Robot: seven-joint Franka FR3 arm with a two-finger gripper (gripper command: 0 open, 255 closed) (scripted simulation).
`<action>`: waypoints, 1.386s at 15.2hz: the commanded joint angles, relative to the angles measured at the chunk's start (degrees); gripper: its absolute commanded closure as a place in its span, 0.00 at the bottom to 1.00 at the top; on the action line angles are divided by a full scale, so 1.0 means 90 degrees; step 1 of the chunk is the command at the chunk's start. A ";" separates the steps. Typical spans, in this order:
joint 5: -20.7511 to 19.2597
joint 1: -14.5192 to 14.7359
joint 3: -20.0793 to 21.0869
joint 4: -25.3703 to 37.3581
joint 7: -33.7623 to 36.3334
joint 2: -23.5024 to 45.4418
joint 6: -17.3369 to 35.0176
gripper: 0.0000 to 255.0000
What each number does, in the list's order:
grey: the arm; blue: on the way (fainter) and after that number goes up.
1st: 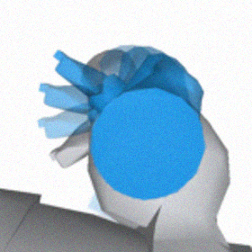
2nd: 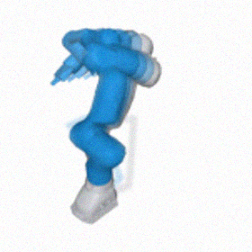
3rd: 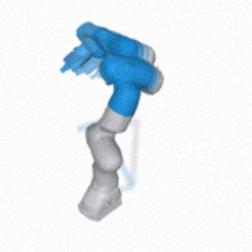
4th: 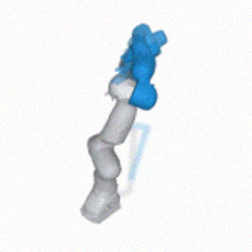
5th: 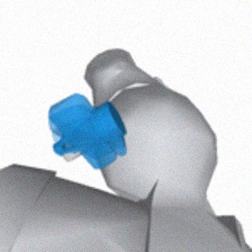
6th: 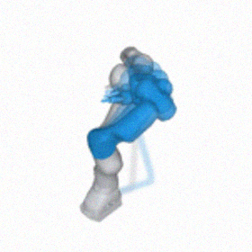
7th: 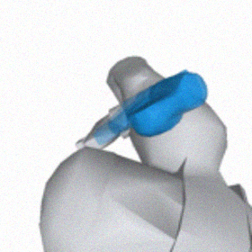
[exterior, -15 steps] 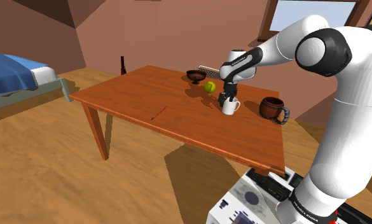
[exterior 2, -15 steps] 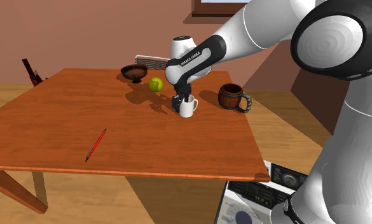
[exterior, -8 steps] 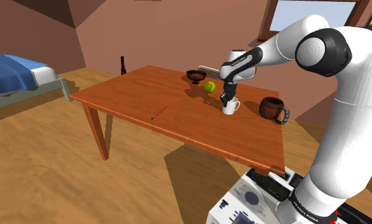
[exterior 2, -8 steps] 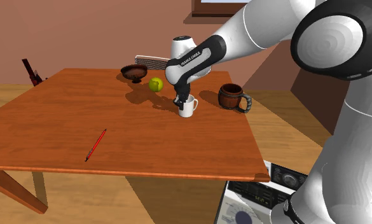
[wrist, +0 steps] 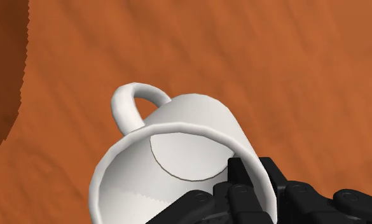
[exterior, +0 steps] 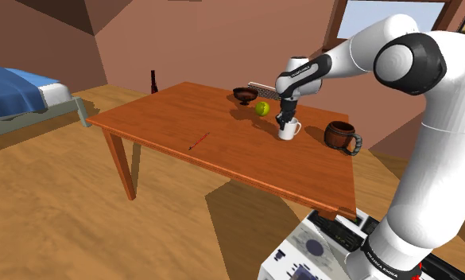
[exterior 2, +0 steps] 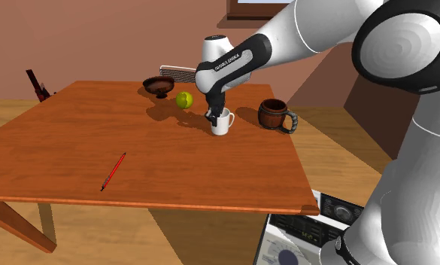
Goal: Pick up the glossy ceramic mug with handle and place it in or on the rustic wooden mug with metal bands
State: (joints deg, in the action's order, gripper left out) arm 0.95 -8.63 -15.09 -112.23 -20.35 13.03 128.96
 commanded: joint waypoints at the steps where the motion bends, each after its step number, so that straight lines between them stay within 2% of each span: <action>1: -0.0024 0.0008 -0.0006 0.0075 0.0013 -0.0073 -0.0146 1.00; 21: -0.0178 0.0045 -0.0037 0.1148 0.0065 -0.0604 -0.1733 1.00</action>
State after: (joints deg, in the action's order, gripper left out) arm -0.61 -8.21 -15.40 -102.39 -19.73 7.77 114.03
